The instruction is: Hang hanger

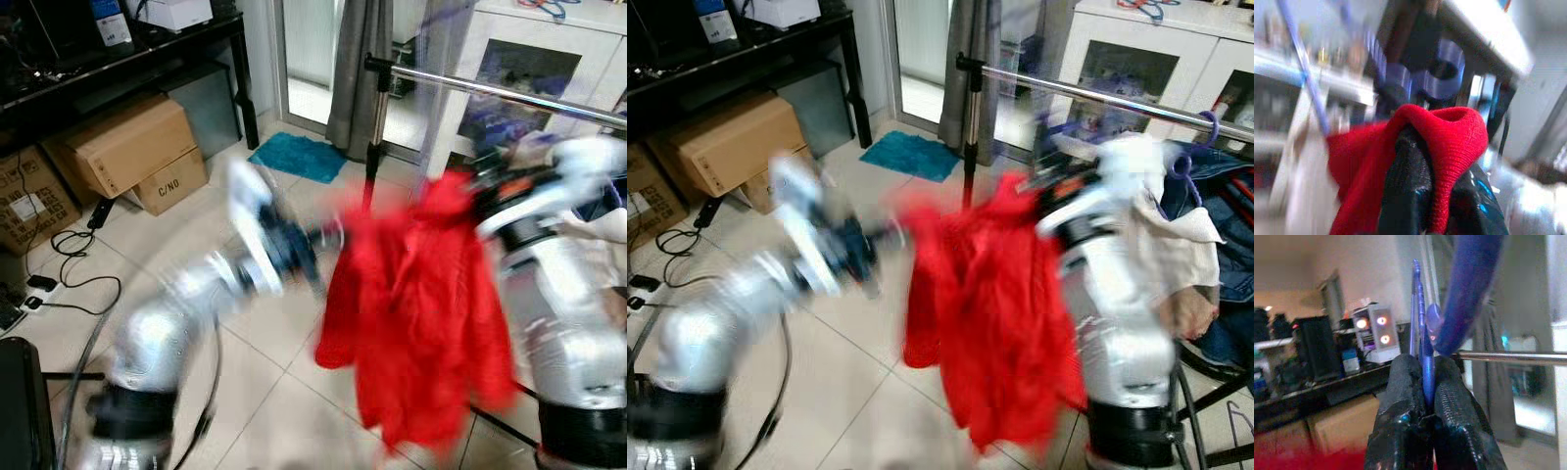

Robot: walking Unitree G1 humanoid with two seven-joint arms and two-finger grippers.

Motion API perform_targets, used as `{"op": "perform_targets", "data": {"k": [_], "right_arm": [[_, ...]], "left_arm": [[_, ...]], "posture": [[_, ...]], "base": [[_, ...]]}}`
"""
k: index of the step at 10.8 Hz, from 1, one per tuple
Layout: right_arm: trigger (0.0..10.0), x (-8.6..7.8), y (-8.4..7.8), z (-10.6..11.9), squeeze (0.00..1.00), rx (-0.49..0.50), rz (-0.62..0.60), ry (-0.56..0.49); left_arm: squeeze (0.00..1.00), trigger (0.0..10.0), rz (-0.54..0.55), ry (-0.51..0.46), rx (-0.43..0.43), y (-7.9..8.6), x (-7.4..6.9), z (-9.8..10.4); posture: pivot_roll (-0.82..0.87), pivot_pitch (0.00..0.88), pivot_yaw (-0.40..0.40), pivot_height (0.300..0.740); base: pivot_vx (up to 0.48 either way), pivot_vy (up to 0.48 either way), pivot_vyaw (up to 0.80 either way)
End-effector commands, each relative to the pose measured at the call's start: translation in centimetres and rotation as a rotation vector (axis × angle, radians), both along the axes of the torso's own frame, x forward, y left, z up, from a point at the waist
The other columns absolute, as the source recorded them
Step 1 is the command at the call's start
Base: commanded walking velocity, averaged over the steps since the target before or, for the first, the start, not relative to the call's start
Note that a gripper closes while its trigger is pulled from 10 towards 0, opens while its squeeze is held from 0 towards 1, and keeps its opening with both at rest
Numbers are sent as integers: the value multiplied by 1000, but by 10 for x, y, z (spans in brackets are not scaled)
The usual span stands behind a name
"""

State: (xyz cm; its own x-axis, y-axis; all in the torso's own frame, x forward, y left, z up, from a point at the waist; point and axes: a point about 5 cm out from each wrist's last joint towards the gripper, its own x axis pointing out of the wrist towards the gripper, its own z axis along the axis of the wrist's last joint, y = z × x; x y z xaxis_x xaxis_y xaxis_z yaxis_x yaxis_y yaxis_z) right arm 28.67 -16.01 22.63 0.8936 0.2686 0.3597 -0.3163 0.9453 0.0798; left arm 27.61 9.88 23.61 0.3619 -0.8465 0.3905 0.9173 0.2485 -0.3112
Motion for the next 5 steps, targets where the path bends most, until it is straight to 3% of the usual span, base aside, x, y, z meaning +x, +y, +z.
{"op": "perform_targets", "data": {"k": [1, 2, 3, 4, 5], "right_arm": [[0, -3, -1, -4, 0, -56, -7, -9], [0, -5, -1, -6, 0, -77, -7, -10], [0, -8, 0, -7, 0, -48, 34, -20], [0, -7, -3, -3, 0, 59, 26, -25], [0, -5, -7, 4, 0, 204, 26, -39]], "left_arm": [[0, 0, 29, -81, -138, 17, 2, 29], [0, 0, 40, -98, -173, 23, 3, 36], [0, 0, 235, -108, -171, 48, 20, 42], [0, 0, 302, -76, -158, 55, 26, 39], [0, 0, 332, -33, -1, 55, 28, 21]], "posture": [[-39, 0, 50, 740], [-39, 0, 50, 740], [-37, 0, 41, 740], [-35, 0, 39, 740], [-32, 0, 40, 740]], "base": [[0, 0, 0], [0, 0, 0], [0, 0, 0], [0, 0, 0], [0, 0, 0]]}}
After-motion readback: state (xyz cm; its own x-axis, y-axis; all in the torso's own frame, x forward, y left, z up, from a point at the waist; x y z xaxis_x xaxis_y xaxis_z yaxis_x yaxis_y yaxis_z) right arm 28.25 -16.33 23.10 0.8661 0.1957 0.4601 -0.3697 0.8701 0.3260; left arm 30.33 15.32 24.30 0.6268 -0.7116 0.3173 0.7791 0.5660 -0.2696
